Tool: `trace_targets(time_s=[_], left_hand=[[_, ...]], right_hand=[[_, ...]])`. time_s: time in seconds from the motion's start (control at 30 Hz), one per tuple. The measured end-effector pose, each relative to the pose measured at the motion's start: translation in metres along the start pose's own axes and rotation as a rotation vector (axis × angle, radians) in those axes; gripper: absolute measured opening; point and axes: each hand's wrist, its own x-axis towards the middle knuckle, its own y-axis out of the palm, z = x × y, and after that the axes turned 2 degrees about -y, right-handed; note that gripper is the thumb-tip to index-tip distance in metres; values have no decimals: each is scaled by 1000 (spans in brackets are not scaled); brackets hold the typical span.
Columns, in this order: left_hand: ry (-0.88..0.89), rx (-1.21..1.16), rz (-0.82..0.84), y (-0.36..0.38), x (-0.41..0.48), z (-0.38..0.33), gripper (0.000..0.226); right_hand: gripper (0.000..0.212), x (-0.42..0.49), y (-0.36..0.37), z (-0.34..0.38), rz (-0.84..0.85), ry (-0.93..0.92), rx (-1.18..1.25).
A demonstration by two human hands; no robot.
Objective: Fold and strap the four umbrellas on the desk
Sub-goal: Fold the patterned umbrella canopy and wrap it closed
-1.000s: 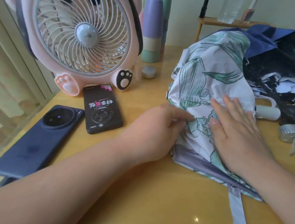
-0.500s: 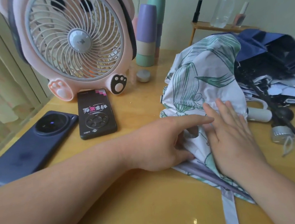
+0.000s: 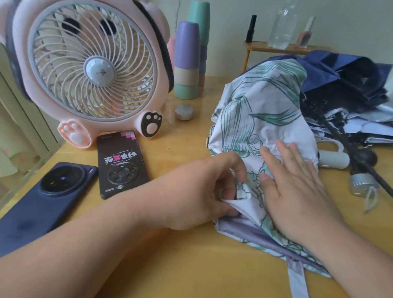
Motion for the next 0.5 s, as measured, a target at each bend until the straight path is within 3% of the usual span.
trace_targets(time_s=[0.3, 0.4, 0.5], left_hand=[[-33, 132, -62, 3, -4, 2, 22], [64, 60, -51, 3, -8, 1, 24], [-18, -43, 7, 2, -11, -1, 22]], right_hand=[[59, -1, 2, -3, -13, -12, 0], [59, -1, 3, -3, -35, -17, 3], [60, 0, 2, -3, -31, -10, -3]])
